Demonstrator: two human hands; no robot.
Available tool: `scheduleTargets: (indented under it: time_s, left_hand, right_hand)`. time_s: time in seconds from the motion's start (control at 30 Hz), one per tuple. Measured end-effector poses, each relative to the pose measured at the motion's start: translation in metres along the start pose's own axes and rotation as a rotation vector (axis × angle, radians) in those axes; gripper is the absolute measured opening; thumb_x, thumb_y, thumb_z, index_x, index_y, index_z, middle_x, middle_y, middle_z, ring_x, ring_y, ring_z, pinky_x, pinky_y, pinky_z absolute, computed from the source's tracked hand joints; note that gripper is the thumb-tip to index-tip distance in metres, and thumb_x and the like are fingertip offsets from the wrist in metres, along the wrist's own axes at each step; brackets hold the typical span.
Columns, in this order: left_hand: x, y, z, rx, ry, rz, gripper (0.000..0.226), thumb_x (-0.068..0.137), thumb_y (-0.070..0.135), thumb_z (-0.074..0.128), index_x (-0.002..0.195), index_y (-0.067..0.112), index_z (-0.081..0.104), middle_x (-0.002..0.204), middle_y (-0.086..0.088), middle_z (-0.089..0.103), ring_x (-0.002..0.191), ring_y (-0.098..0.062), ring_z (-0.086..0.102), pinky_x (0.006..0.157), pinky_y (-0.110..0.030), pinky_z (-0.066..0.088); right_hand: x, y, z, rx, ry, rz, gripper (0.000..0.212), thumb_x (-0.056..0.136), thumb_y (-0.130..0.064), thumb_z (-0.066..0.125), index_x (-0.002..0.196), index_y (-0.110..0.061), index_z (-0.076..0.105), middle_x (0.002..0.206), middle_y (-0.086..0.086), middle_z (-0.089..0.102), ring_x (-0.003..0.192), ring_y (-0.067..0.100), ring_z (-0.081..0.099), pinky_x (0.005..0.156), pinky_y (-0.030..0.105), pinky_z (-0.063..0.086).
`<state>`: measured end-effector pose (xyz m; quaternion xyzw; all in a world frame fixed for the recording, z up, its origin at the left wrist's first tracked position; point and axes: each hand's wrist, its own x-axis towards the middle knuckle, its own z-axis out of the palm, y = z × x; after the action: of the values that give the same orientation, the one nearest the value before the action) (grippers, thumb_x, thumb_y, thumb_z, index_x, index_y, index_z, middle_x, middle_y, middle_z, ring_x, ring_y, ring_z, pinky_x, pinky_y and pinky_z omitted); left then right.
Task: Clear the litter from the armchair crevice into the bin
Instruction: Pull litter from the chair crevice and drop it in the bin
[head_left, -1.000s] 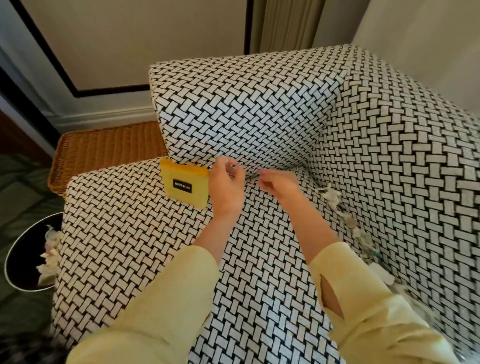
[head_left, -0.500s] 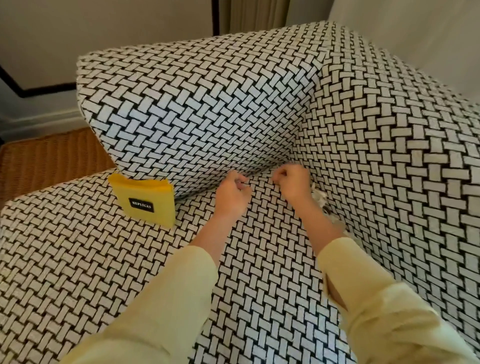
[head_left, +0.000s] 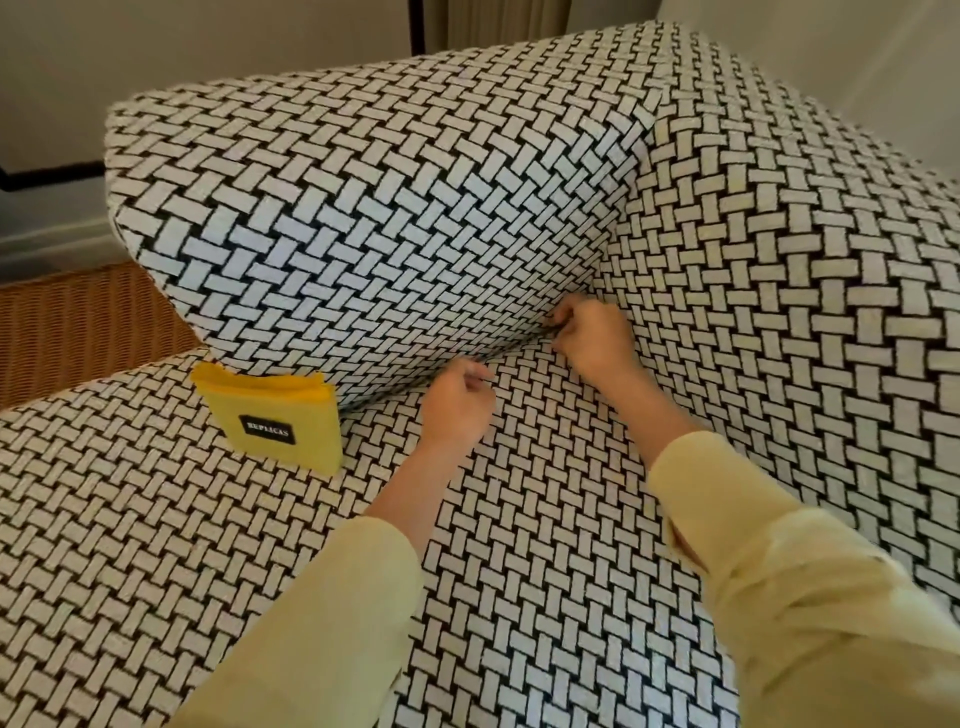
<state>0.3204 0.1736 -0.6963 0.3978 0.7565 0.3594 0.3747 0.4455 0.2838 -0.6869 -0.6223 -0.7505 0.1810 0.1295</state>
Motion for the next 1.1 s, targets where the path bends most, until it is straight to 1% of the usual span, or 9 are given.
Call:
scheduleTargets:
  time_s: [0.13,0.23,0.33,0.4,0.53,0.77,0.9,1.0,1.1]
  left_hand:
    - [-0.005,0.007,0.005,-0.004,-0.004,0.001,0.018,0.090,0.003,0.048,0.102,0.012,0.058,0.077,0.008,0.050,0.053,-0.005,0.040,0.042,-0.009,0.034]
    - [-0.013,0.015,0.014,-0.017,-0.040,-0.005,0.016,0.090,0.004,0.047,0.097,0.014,0.058,0.083,0.000,0.055,0.061,-0.012,0.047,0.056,-0.016,0.043]
    - [-0.025,0.023,0.022,-0.008,-0.102,-0.013,0.020,0.091,0.005,0.045,0.102,0.013,0.059,0.080,0.001,0.055,0.059,-0.009,0.046,0.049,-0.009,0.041]
    - [-0.032,0.025,0.025,-0.001,-0.137,0.003,0.022,0.090,0.003,0.045,0.105,0.012,0.059,0.093,-0.002,0.058,0.066,-0.010,0.048,0.061,-0.013,0.046]
    - [-0.039,0.025,0.025,0.023,-0.166,0.019,0.025,0.090,0.001,0.044,0.108,0.011,0.058,0.078,0.013,0.046,0.060,0.001,0.039,0.039,0.000,0.035]
    - [-0.044,0.023,0.023,0.067,-0.132,0.006,0.022,0.090,0.003,0.046,0.106,0.010,0.060,0.075,0.015,0.043,0.061,0.003,0.038,0.041,0.004,0.033]
    - [-0.048,0.027,0.023,0.019,-0.151,-0.046,0.018,0.090,0.006,0.047,0.101,0.014,0.059,0.075,0.013,0.046,0.061,-0.001,0.042,0.041,-0.001,0.035]
    - [-0.051,0.038,0.027,-0.273,-0.195,-0.226,0.027,0.095,0.021,0.044,0.115,0.009,0.057,0.088,0.002,0.056,0.081,-0.014,0.056,0.079,-0.023,0.050]
    - [-0.054,0.050,0.028,-0.745,-0.324,-0.482,0.039,0.098,0.039,0.032,0.121,0.013,0.051,0.111,-0.013,0.053,0.109,-0.032,0.055,0.092,-0.044,0.044]
  right_hand:
    - [-0.014,0.005,-0.034,-0.376,-0.258,-0.100,0.023,0.084,0.000,0.057,0.102,-0.011,0.066,0.107,0.010,0.061,0.094,0.026,0.060,0.081,0.030,0.052]
    - [-0.031,0.004,-0.050,-0.542,-0.302,-0.166,0.027,0.088,0.001,0.048,0.109,-0.006,0.064,0.107,0.011,0.059,0.091,0.026,0.059,0.081,0.033,0.052]
    - [-0.044,0.005,-0.060,-0.648,-0.450,-0.160,0.029,0.088,0.003,0.047,0.113,-0.004,0.059,0.083,0.005,0.052,0.075,0.019,0.053,0.069,0.026,0.047]
    - [-0.053,0.009,-0.062,-0.675,-0.540,-0.142,0.040,0.085,0.001,0.054,0.124,-0.007,0.053,0.097,0.006,0.054,0.087,0.020,0.056,0.075,0.025,0.049]
    - [-0.073,0.020,-0.056,-0.743,-0.485,-0.186,0.030,0.090,0.001,0.046,0.118,-0.005,0.055,0.111,0.010,0.054,0.089,0.021,0.052,0.077,0.026,0.046]
    - [-0.085,0.033,-0.059,-0.736,-0.382,-0.282,0.026,0.089,-0.002,0.047,0.110,-0.009,0.061,0.103,0.007,0.061,0.093,0.022,0.059,0.076,0.028,0.048]
    - [-0.088,0.036,-0.067,-0.374,-0.294,-0.200,0.019,0.088,-0.012,0.057,0.104,-0.013,0.068,0.100,0.005,0.066,0.091,0.019,0.060,0.080,0.031,0.052]
    - [-0.087,0.028,-0.078,0.066,-0.249,-0.097,0.021,0.084,-0.012,0.065,0.105,-0.011,0.068,0.094,-0.002,0.062,0.090,0.014,0.056,0.080,0.027,0.048]
    - [-0.086,0.019,-0.083,0.494,-0.364,0.037,0.019,0.084,-0.004,0.063,0.103,-0.004,0.066,0.083,-0.003,0.061,0.083,0.016,0.060,0.072,0.023,0.055]
